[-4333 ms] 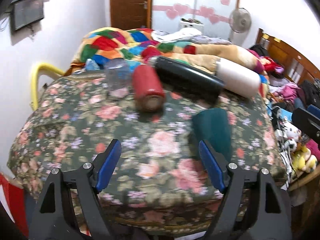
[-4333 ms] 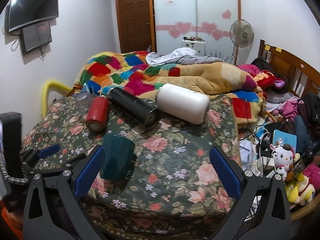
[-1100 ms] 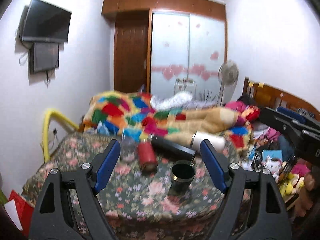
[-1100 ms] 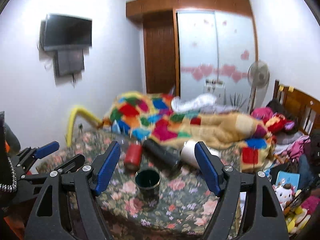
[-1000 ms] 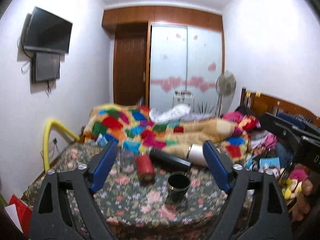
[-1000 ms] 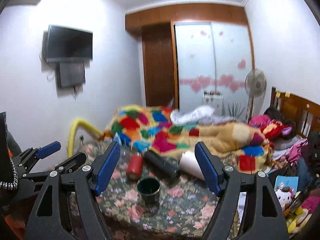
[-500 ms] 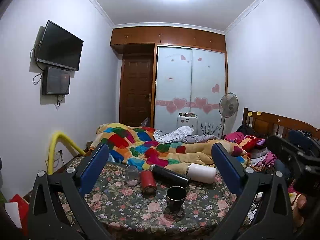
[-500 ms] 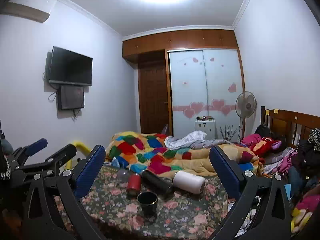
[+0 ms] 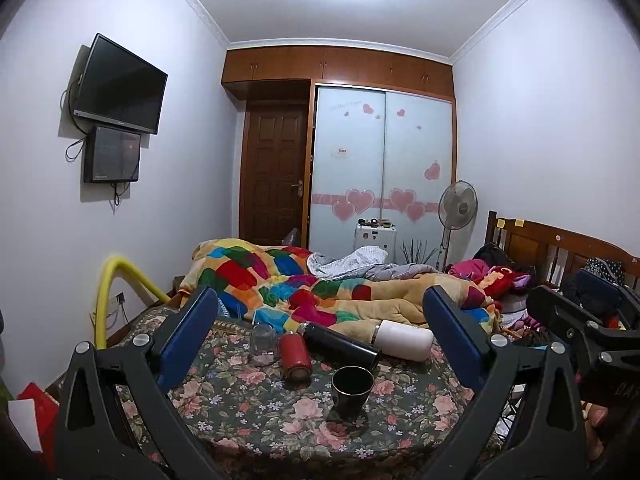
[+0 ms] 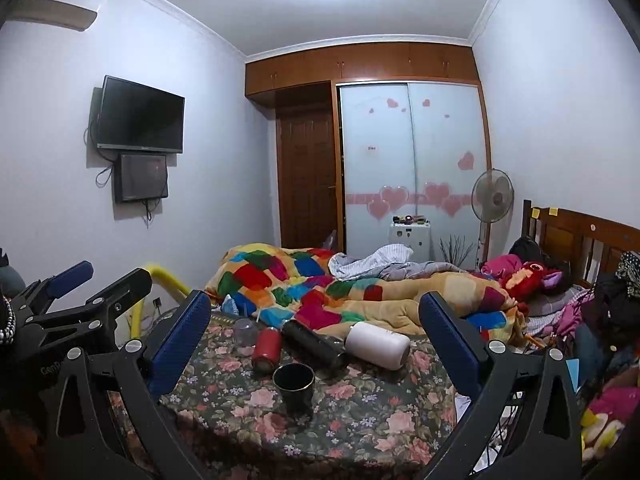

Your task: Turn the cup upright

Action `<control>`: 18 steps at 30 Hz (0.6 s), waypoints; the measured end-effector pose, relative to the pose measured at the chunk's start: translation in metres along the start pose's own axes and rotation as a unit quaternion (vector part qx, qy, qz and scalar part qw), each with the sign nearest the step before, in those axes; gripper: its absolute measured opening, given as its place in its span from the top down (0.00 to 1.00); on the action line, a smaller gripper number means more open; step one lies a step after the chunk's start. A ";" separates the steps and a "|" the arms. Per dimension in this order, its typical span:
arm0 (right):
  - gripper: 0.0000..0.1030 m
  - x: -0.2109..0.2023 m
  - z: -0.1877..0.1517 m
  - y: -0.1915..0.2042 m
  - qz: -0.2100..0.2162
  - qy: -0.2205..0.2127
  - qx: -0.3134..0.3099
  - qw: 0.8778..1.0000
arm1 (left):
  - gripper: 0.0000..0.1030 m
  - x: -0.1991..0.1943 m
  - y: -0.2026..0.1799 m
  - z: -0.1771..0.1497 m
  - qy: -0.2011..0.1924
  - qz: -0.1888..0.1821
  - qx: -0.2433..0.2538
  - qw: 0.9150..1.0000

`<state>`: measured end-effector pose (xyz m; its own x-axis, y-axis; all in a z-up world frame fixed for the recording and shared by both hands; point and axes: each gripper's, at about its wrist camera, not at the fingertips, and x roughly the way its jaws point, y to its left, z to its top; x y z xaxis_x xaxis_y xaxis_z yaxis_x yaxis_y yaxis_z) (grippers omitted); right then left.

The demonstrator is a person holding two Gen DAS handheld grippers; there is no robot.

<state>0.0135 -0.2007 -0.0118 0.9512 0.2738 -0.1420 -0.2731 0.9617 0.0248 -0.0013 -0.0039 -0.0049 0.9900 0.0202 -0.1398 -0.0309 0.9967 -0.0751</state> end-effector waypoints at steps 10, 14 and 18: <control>0.00 0.002 0.001 0.001 0.000 0.005 -0.001 1.000 | 0.00 0.000 0.000 -0.001 0.001 0.001 0.000 1.000; 0.00 0.002 0.001 0.001 0.000 0.008 0.000 1.000 | 0.00 0.003 0.000 -0.002 0.003 0.000 -0.001 1.000; 0.00 0.003 0.001 0.001 0.000 0.009 0.001 1.000 | 0.00 0.003 0.000 -0.002 0.003 0.001 0.000 1.000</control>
<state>0.0161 -0.1991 -0.0117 0.9484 0.2734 -0.1607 -0.2727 0.9617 0.0269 0.0016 -0.0037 -0.0069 0.9891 0.0222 -0.1453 -0.0333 0.9967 -0.0746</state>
